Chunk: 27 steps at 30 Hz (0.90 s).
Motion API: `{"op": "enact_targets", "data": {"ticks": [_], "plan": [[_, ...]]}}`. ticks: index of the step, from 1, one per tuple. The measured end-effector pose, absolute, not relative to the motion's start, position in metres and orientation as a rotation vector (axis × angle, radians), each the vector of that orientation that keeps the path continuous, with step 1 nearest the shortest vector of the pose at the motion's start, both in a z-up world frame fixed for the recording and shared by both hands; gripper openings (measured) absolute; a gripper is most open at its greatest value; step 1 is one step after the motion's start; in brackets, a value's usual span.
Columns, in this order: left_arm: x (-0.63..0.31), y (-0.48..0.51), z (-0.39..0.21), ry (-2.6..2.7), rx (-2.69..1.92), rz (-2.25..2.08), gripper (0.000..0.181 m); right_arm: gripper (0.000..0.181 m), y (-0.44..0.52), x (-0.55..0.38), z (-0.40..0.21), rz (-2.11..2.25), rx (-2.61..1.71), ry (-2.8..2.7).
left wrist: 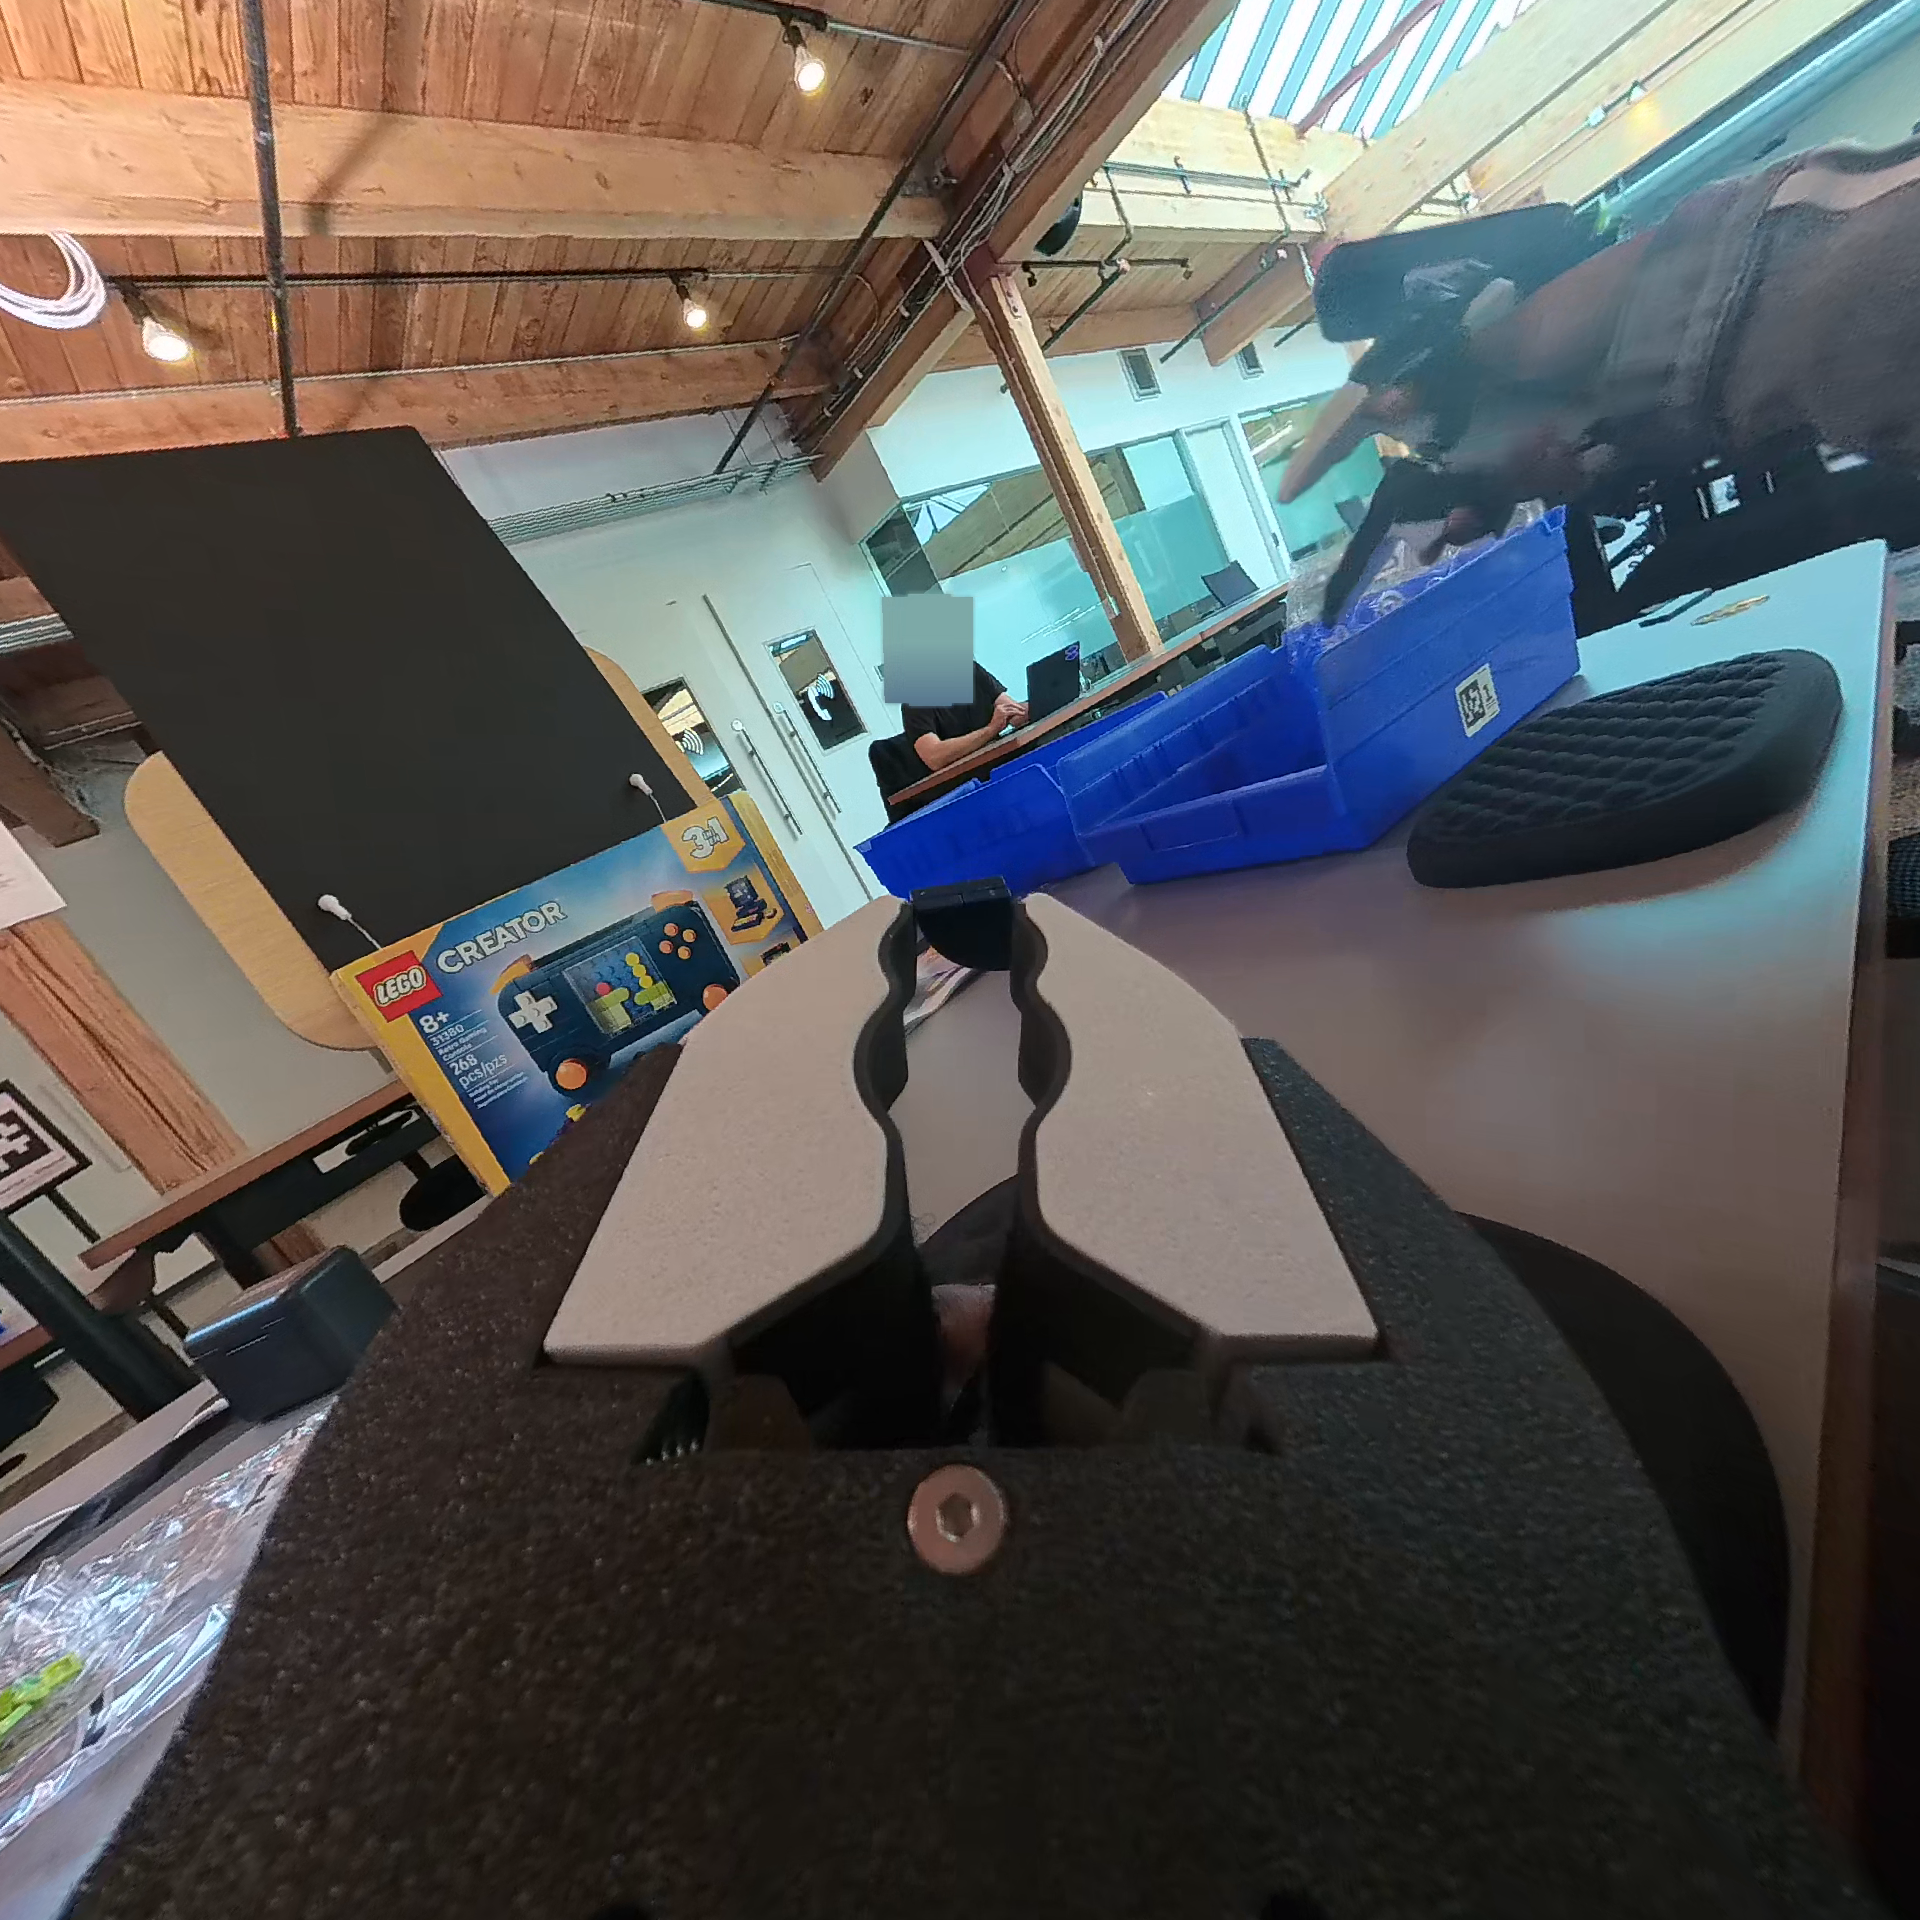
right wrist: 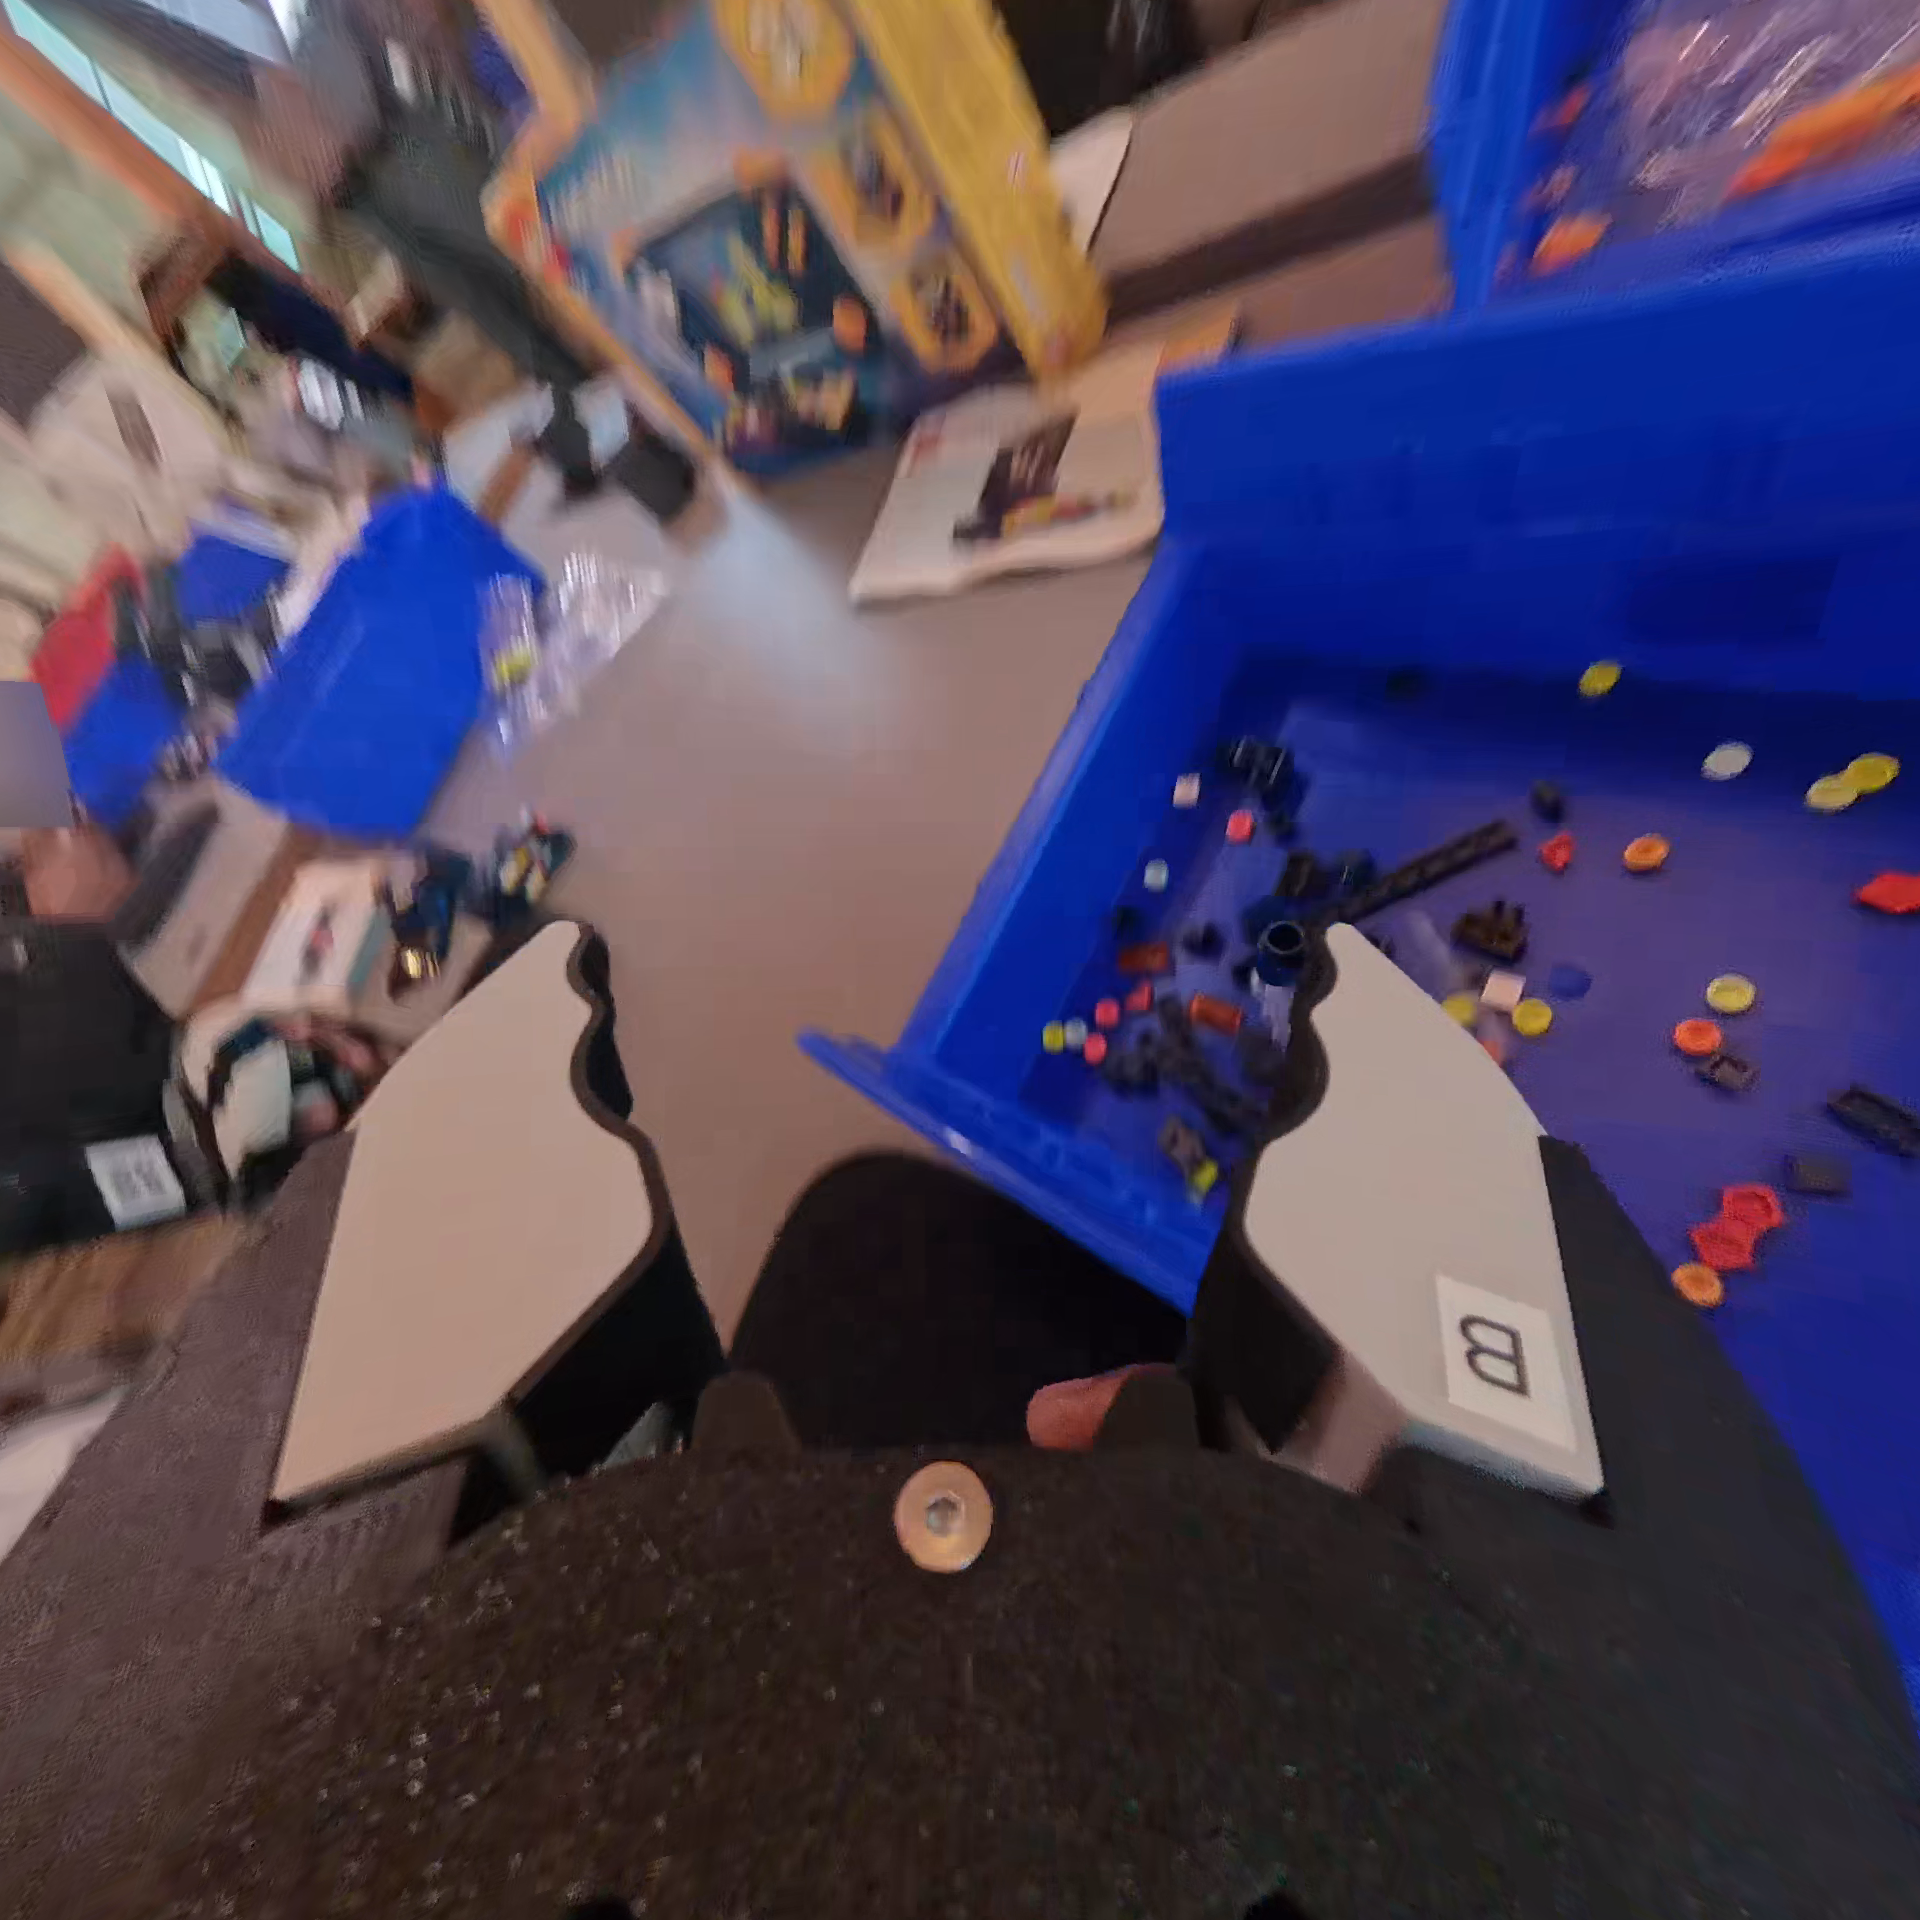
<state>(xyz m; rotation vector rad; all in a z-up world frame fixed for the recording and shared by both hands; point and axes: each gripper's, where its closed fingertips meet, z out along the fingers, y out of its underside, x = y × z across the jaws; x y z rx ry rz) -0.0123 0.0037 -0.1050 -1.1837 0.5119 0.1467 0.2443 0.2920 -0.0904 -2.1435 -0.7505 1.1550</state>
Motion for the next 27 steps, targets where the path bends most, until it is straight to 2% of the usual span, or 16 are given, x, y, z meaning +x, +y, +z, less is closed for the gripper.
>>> {"op": "enact_targets", "data": {"ticks": [3,5,7,10,14,16,18,21,23,27], "plan": [[-0.013,0.004,-0.105,0.512,-1.184,0.146,0.016,0.123,0.261,0.25,-0.108,1.144,-2.23,-0.976],[-0.013,0.004,-0.105,0.513,-1.184,0.148,0.016,0.116,0.24,0.257,-0.112,1.125,-2.219,-1.156],[-0.013,0.004,-0.105,0.515,-1.186,0.151,0.016,0.115,0.233,0.268,-0.12,0.933,-2.175,-1.348],[-0.013,0.004,-0.106,0.519,-1.189,0.153,0.016,0.123,0.236,0.284,-0.136,0.603,-2.135,-1.54],[-0.013,0.004,-0.106,0.523,-1.191,0.158,0.016,0.121,0.232,0.288,-0.136,0.507,-2.092,-1.58],[-0.012,0.005,-0.107,0.526,-1.193,0.16,0.016,0.108,0.23,0.278,-0.121,0.522,-1.995,-1.526],[-0.012,0.005,-0.107,0.529,-1.194,0.16,0.016,0.07,0.214,0.244,-0.085,0.666,-1.744,-1.423],[-0.012,0.005,-0.107,0.534,-1.194,0.161,0.016,0.038,0.132,0.174,-0.033,1.114,-1.27,-1.376],[-0.011,0.004,-0.107,0.541,-1.189,0.163,0.016,0.033,0.081,0.133,-0.031,1.327,-1.154,-1.384],[-0.005,0.001,-0.105,0.571,-1.159,0.17,0.016,0.03,0.014,0.059,-0.065,1.563,-1.175,-1.503]]}}
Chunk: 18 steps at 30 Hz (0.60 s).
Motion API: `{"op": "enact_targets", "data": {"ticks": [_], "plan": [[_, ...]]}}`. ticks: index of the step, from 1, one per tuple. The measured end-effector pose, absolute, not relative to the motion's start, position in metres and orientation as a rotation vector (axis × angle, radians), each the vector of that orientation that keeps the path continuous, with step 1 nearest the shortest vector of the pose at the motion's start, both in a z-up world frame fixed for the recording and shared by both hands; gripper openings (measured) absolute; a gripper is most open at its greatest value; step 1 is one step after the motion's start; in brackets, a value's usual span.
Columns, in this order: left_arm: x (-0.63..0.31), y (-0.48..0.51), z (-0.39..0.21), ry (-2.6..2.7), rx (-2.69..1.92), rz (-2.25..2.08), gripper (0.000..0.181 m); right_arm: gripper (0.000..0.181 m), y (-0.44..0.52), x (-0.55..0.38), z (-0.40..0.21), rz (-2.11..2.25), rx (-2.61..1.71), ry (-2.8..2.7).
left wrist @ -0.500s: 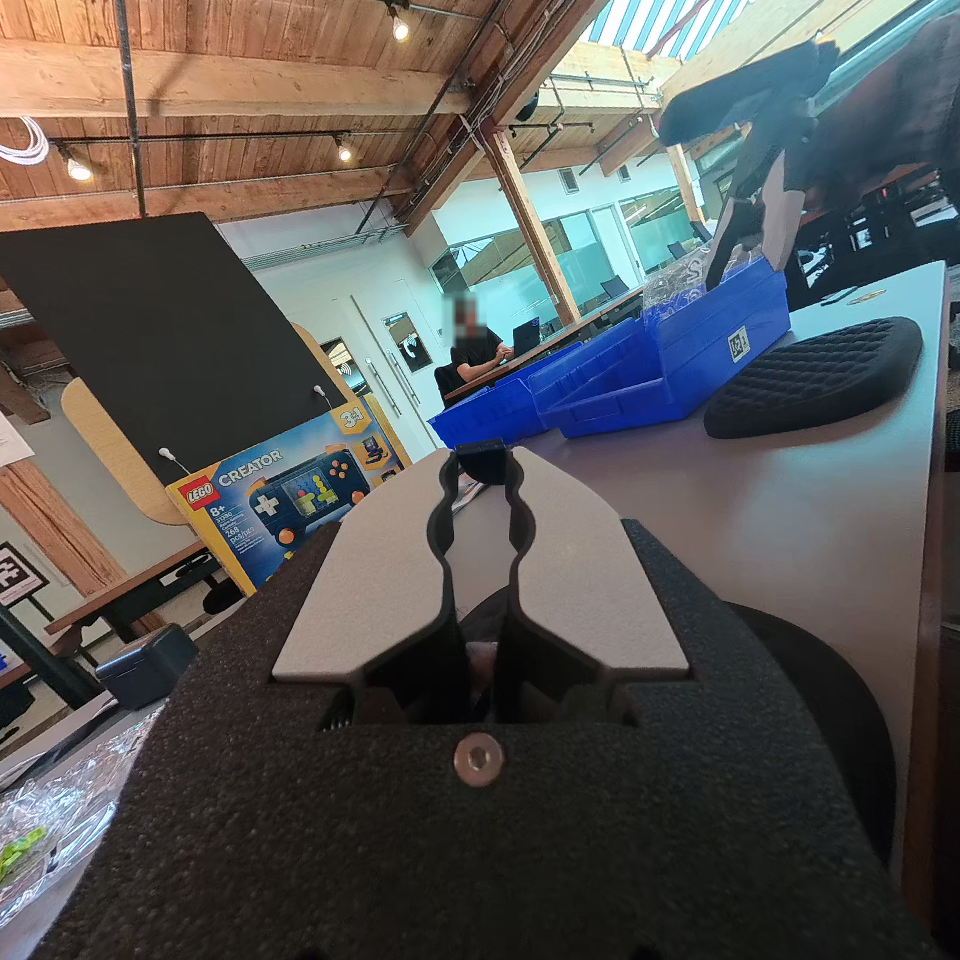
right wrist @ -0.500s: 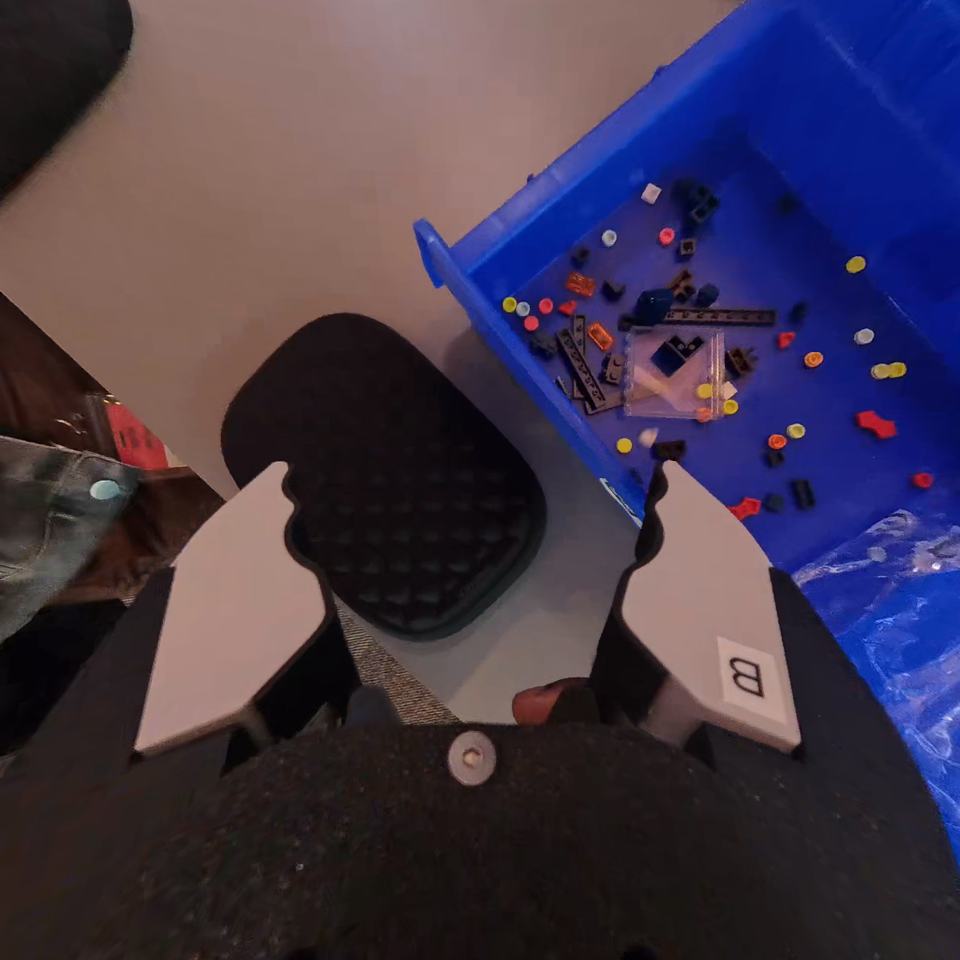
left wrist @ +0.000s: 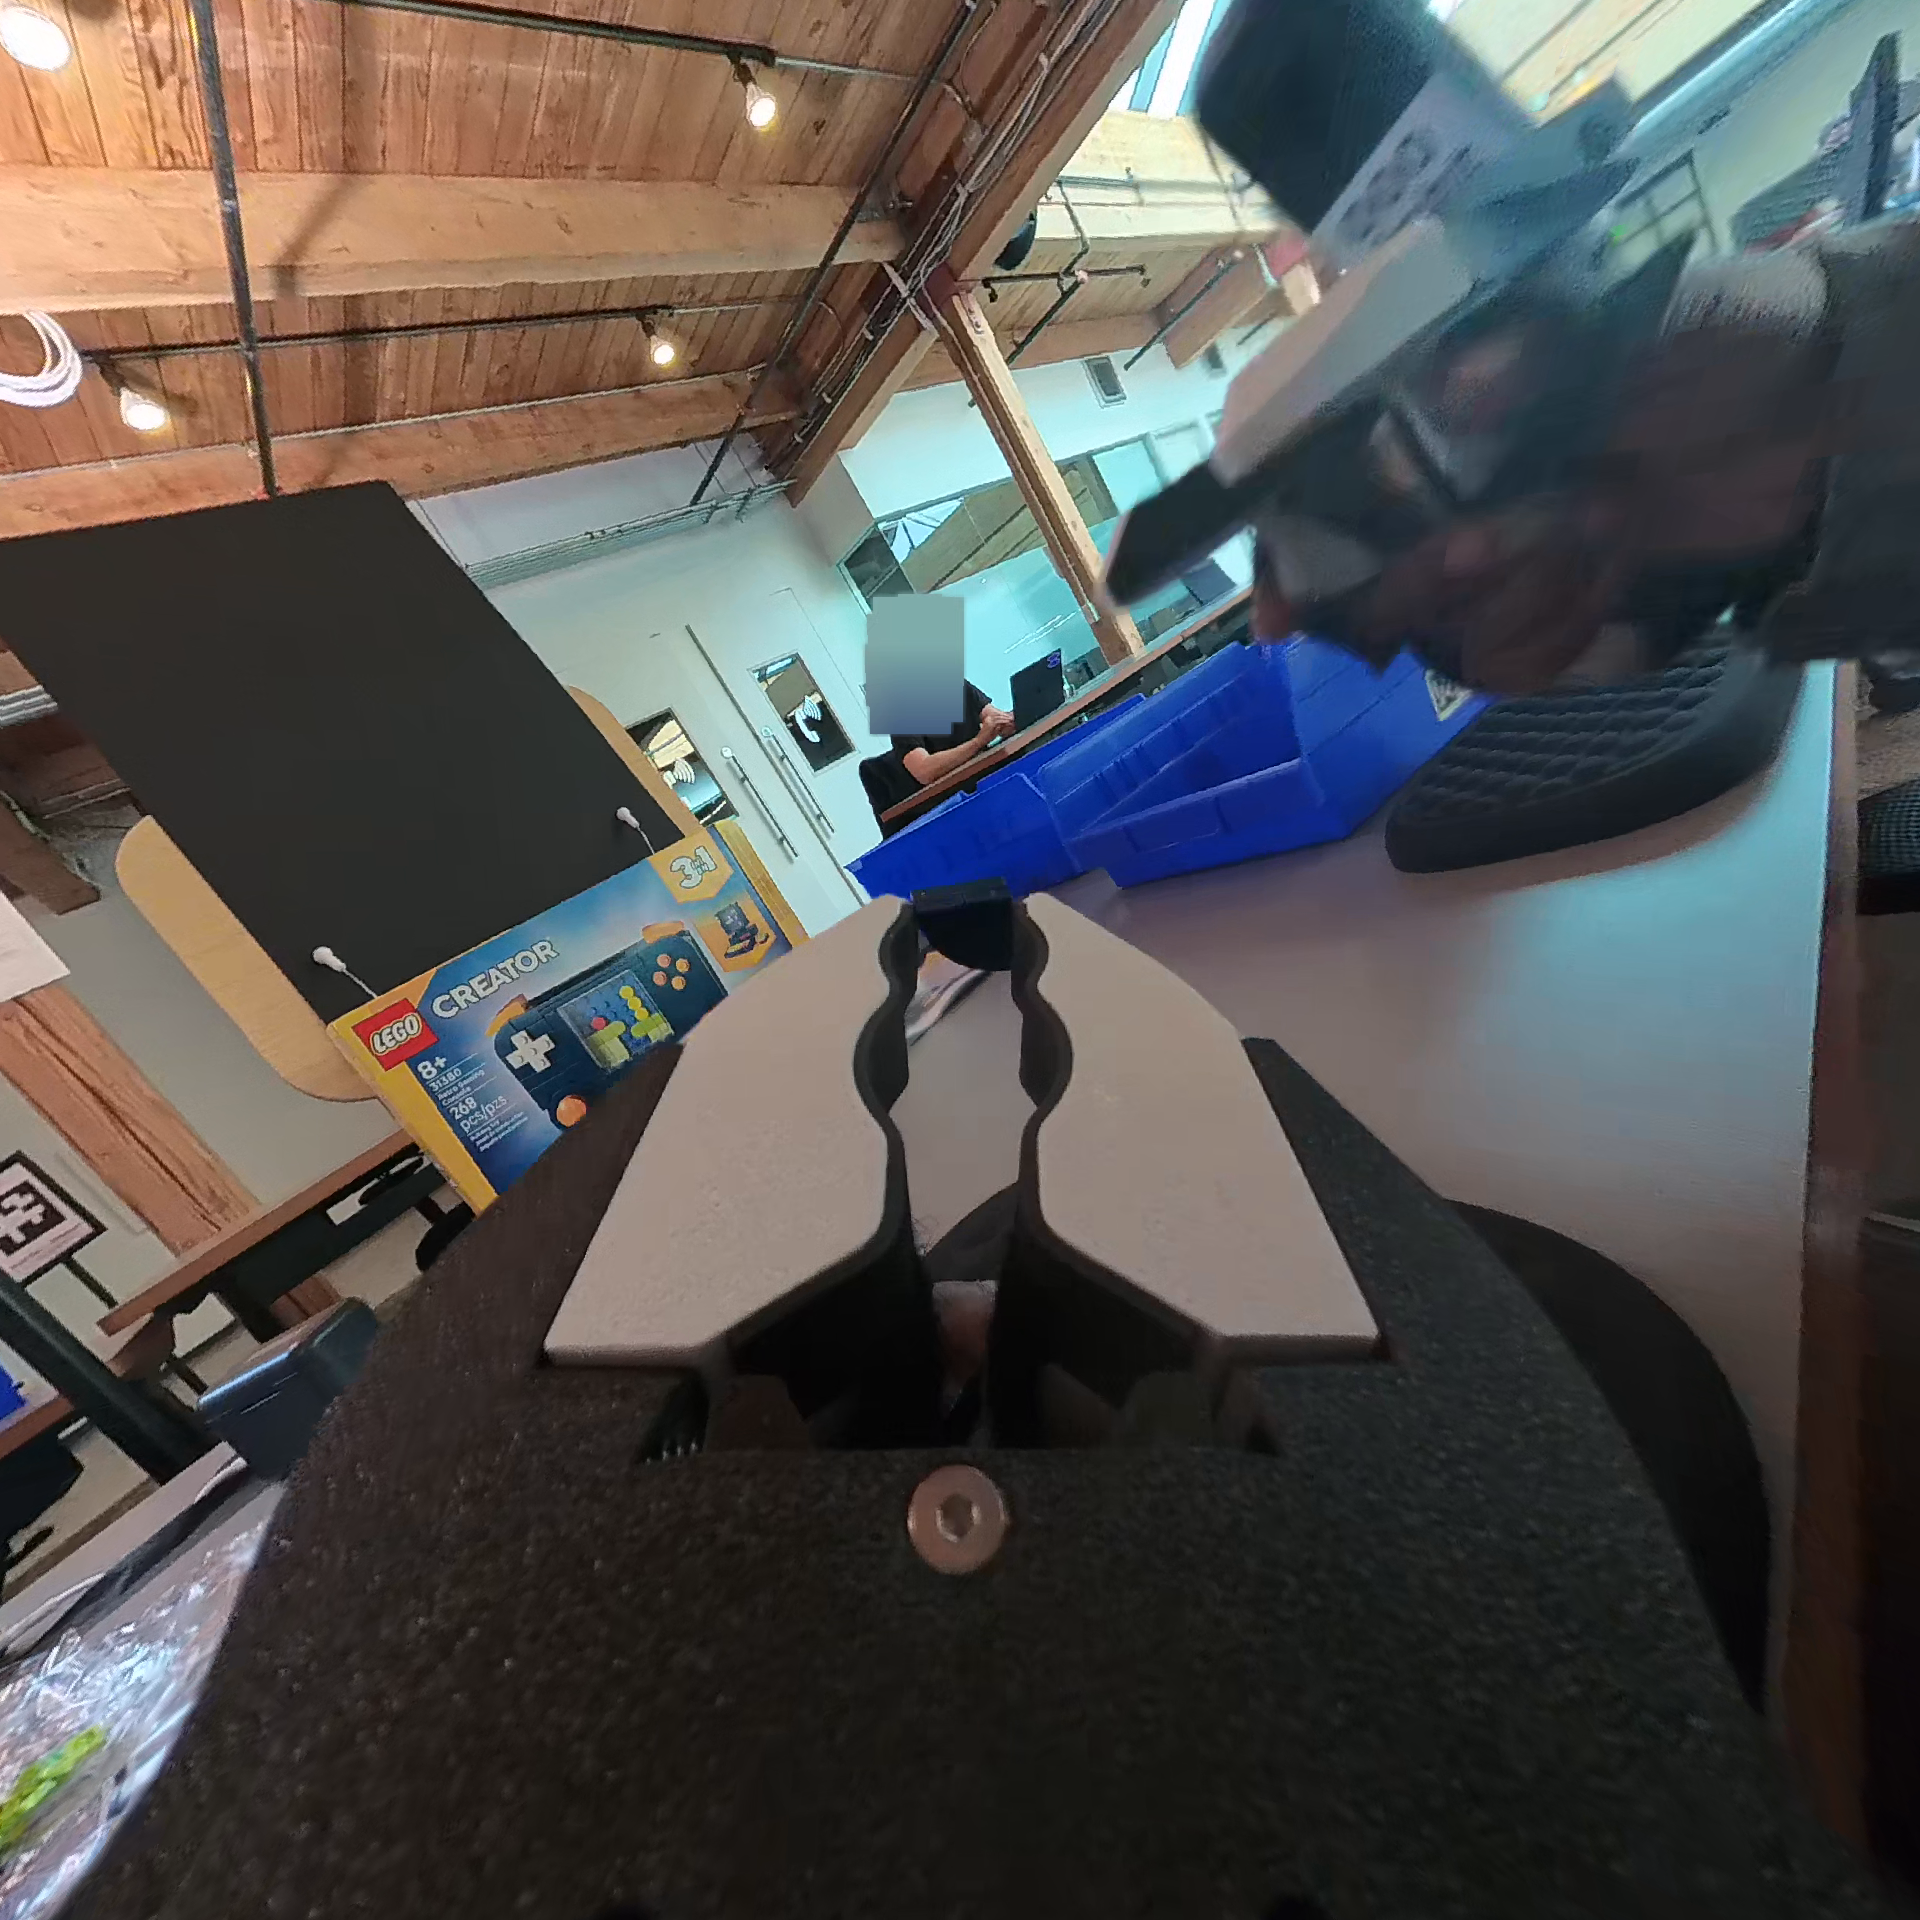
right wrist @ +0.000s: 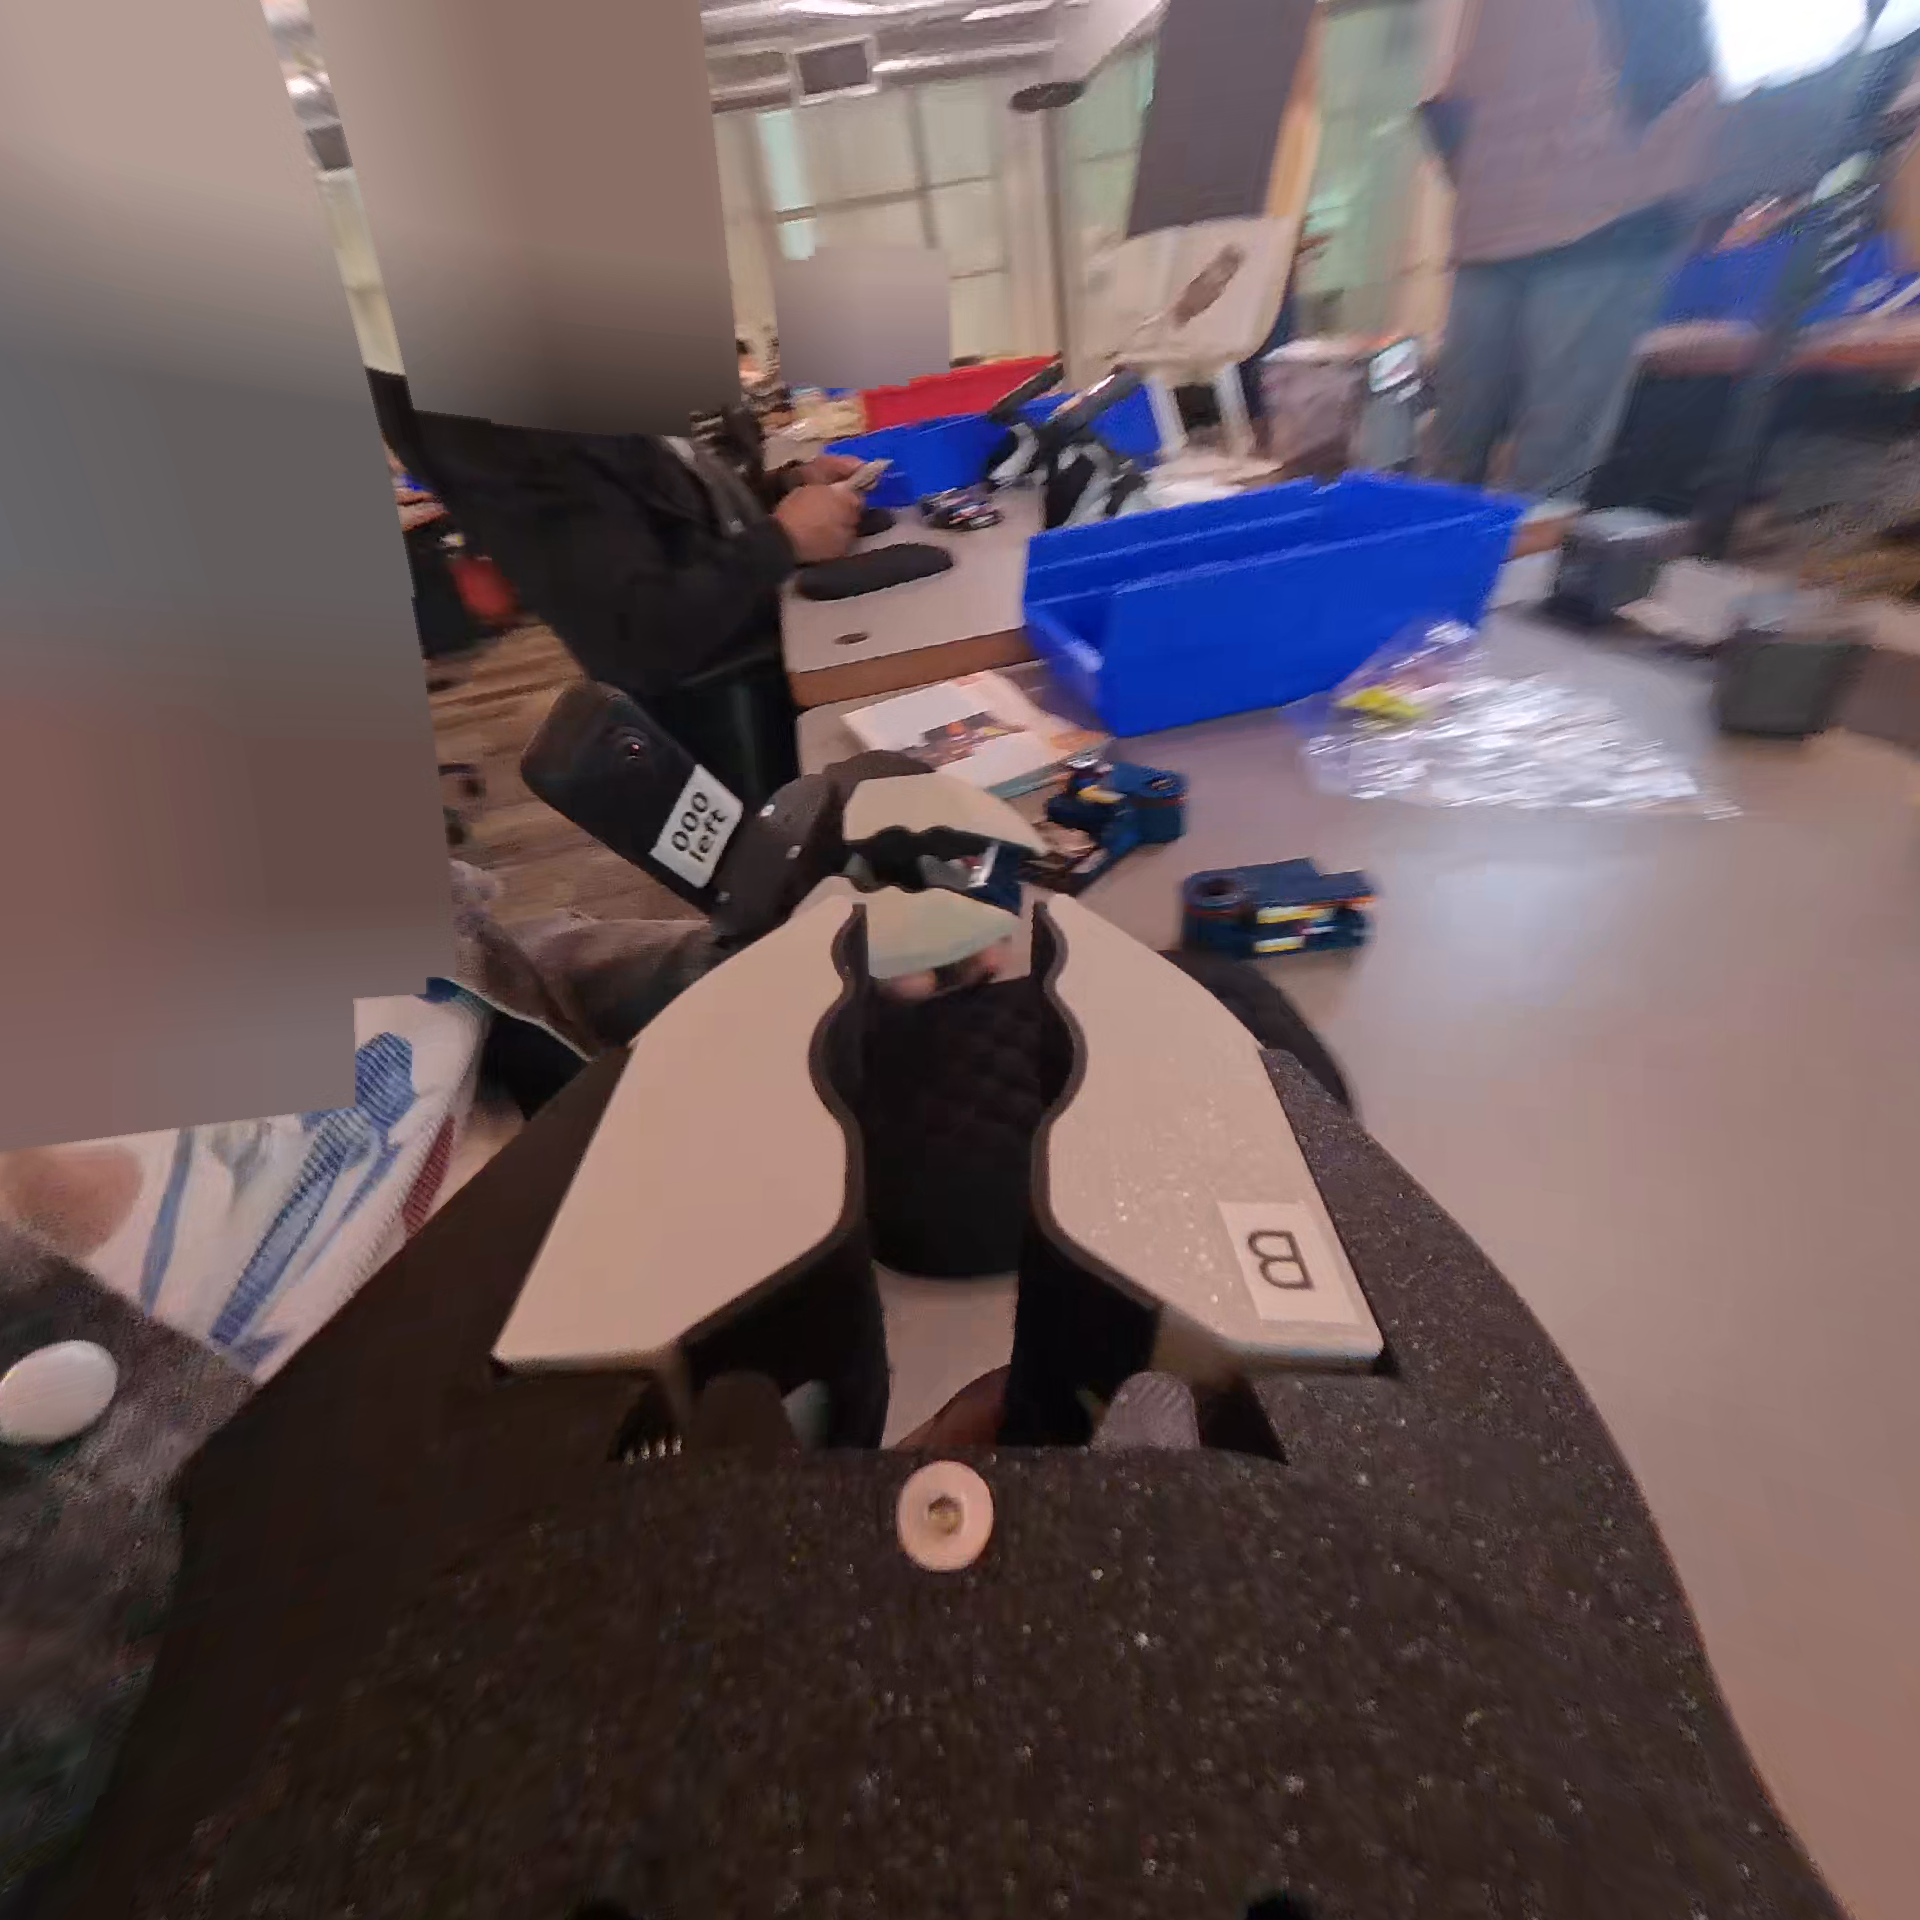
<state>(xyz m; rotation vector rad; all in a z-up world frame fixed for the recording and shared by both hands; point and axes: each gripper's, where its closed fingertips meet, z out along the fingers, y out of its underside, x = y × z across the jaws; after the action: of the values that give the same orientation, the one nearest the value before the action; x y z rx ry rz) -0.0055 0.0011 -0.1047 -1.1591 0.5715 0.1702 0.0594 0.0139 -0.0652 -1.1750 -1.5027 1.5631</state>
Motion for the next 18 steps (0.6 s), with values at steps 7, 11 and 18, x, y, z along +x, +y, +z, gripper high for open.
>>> {"op": "enact_targets", "data": {"ticks": [7,11,18], "plan": [[0.012,-0.01,-0.099,0.669,-1.055,0.176,0.016,0.035,-0.02,0.011,-0.102,2.092,-1.465,-1.626],[0.018,-0.009,-0.102,0.718,-1.053,0.201,0.016,0.028,-0.018,0.012,-0.104,2.288,-1.529,-1.596],[0.025,-0.006,-0.109,0.774,-1.069,0.237,0.016,0.015,-0.019,0.017,-0.112,2.184,-1.517,-1.668]]}}
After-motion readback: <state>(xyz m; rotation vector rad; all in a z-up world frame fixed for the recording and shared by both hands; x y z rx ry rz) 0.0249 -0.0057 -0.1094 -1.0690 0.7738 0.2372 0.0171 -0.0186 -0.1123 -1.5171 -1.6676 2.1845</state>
